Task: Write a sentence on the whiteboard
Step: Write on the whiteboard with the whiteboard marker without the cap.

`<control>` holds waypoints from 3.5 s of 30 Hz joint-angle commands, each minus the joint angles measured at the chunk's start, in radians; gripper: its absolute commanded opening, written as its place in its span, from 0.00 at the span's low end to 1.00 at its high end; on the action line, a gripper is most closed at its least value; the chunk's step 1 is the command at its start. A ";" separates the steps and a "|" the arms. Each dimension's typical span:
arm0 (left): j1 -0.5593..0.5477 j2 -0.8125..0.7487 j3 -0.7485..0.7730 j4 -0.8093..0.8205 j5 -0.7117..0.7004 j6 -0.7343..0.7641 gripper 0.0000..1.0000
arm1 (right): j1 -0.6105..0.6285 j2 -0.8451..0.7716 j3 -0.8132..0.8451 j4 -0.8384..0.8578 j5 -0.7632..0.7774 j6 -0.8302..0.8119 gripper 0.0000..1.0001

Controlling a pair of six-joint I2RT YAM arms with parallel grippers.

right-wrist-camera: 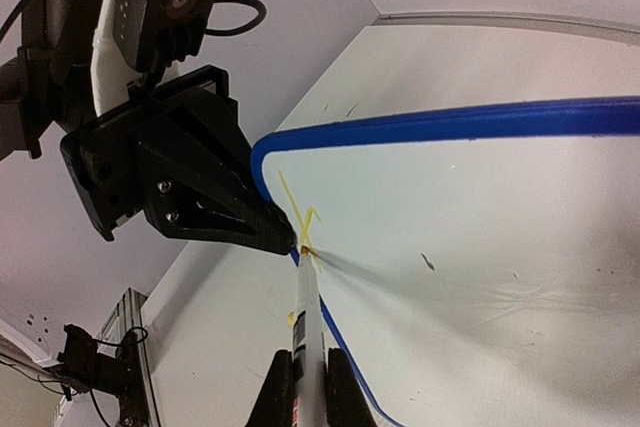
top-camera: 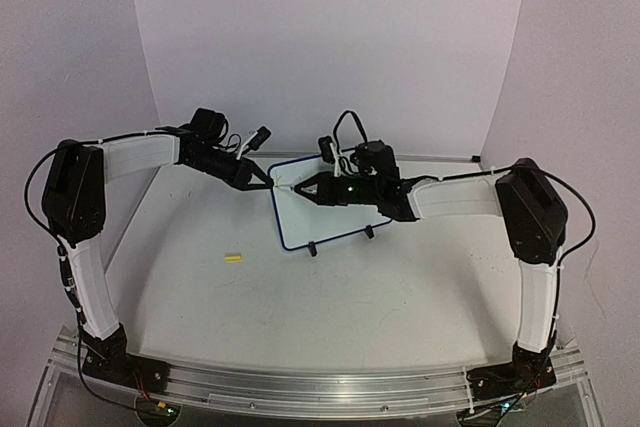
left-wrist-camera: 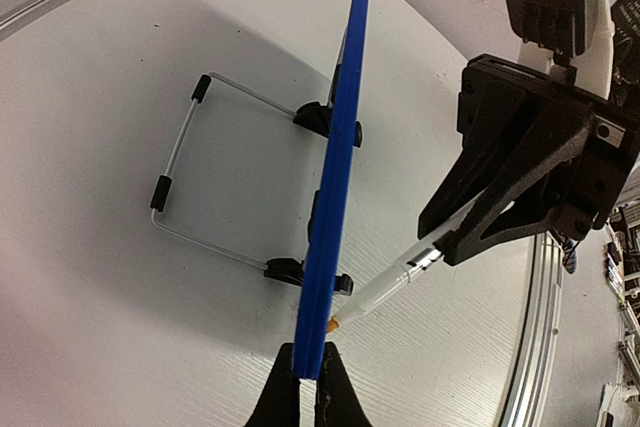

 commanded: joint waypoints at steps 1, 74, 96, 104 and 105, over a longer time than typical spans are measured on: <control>-0.019 -0.008 0.027 -0.045 -0.010 0.031 0.00 | -0.009 -0.057 -0.035 0.034 0.109 0.009 0.00; -0.028 -0.007 0.017 -0.043 -0.041 0.031 0.00 | -0.018 -0.056 0.029 -0.066 0.026 -0.049 0.00; -0.029 -0.008 0.019 -0.043 -0.038 0.031 0.00 | -0.018 -0.065 -0.024 -0.078 0.069 -0.035 0.00; -0.028 -0.008 0.018 -0.043 -0.038 0.031 0.00 | -0.018 -0.074 -0.039 -0.078 0.061 -0.036 0.00; -0.029 -0.008 0.018 -0.043 -0.038 0.031 0.00 | -0.018 -0.075 -0.038 -0.078 0.060 -0.036 0.00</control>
